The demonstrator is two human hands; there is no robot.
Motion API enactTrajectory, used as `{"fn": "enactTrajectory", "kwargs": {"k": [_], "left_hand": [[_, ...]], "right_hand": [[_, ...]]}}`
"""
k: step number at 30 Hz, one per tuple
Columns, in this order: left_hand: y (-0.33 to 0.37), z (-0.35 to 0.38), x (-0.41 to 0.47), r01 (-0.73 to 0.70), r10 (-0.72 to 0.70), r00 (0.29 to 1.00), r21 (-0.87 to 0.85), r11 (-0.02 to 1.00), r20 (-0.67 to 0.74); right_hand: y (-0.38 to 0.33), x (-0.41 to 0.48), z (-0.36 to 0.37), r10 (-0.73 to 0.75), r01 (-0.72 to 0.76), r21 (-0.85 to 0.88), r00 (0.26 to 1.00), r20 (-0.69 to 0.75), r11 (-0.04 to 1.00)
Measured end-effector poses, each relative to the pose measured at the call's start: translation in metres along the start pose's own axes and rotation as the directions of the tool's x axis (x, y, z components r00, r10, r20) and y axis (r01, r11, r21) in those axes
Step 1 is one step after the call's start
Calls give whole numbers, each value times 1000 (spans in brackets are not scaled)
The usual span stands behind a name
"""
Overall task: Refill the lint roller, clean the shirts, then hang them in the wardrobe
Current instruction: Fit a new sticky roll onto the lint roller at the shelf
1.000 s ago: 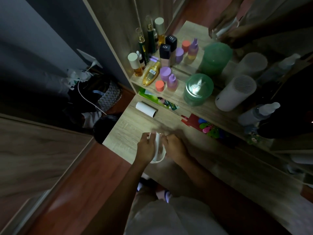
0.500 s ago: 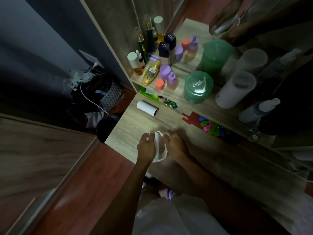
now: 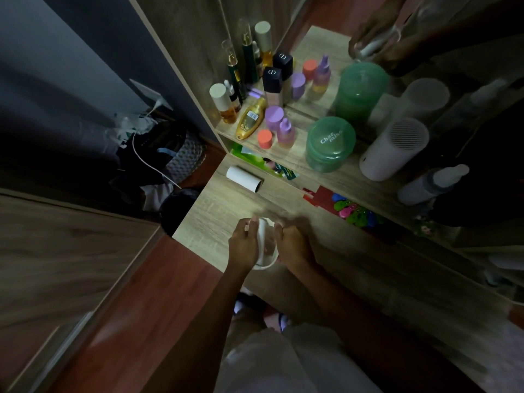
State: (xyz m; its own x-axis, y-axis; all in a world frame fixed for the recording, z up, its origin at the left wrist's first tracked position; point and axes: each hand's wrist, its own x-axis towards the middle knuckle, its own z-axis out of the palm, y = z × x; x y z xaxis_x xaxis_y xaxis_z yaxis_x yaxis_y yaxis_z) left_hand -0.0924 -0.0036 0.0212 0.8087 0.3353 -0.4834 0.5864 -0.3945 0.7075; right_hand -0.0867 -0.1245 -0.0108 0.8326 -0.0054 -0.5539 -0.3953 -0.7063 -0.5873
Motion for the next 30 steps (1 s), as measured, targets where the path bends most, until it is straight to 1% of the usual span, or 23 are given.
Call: {"fn": "enactTrajectory", "kwargs": {"k": [2, 3, 5, 8, 9, 10, 12, 15, 17, 19, 22, 24, 25, 27, 28, 29, 30], "left_hand": [[3, -3, 4, -1, 1, 999, -17, 1000, -39], [5, -4, 7, -12, 11, 999, -22, 1000, -52], [9, -6, 12, -39, 38, 997, -15, 999, -63], [9, -4, 13, -36, 33, 996, -37, 999, -81], [7, -3, 13, -29, 24, 996, -56, 998, -84], [6, -3, 13, -22, 16, 996, -74, 997, -85], [7, -1, 12, 6, -17, 997, -126, 992, -81], [10, -1, 13, 22, -34, 998, -189, 982, -57], [9, 0, 16, 21, -28, 999, -200, 979, -30], [-1, 2, 22, 41, -43, 999, -221, 974, -6], [-35, 11, 41, 93, -85, 995, -214, 972, 47], [-38, 9, 42, 118, -102, 991, -221, 968, 81], [-42, 9, 44, 135, -115, 988, -222, 966, 100], [-36, 6, 39, 141, -111, 984, -223, 965, 140], [-33, 5, 36, 148, -116, 981, -216, 965, 155], [-30, 4, 34, 159, -126, 979, -215, 964, 162], [-28, 3, 31, 166, -130, 976, -209, 964, 174]], "right_hand": [[2, 0, 6, 0, -5, -110, 999, -44, 994], [3, 0, 6, 5, -10, -134, 999, -40, 991], [7, 4, 4, 5, -6, -132, 1000, -10, 991], [11, 8, -6, 34, -33, -14, 999, 29, 999], [15, 10, -5, 33, -33, -29, 999, 32, 999], [16, 10, -4, 44, -42, -83, 999, 22, 996], [22, 12, 2, 42, -48, -159, 998, -43, 986], [33, 19, 13, 13, -34, -293, 997, -75, 956], [37, 19, 14, -6, -8, -296, 999, -46, 955], [41, 16, 16, -54, 23, -311, 994, -91, 950], [43, 14, 21, -44, 13, -304, 994, -97, 952], [39, 11, 11, -28, 2, -317, 997, -77, 949], [39, 11, 5, -46, 15, -335, 995, -85, 942], [39, 12, -6, -76, 41, -333, 993, -93, 942], [36, 13, -13, -66, 39, -285, 994, -85, 958], [36, 17, -16, -69, 51, -210, 994, -81, 976], [32, 19, -21, -50, 45, -85, 997, -57, 995]]}}
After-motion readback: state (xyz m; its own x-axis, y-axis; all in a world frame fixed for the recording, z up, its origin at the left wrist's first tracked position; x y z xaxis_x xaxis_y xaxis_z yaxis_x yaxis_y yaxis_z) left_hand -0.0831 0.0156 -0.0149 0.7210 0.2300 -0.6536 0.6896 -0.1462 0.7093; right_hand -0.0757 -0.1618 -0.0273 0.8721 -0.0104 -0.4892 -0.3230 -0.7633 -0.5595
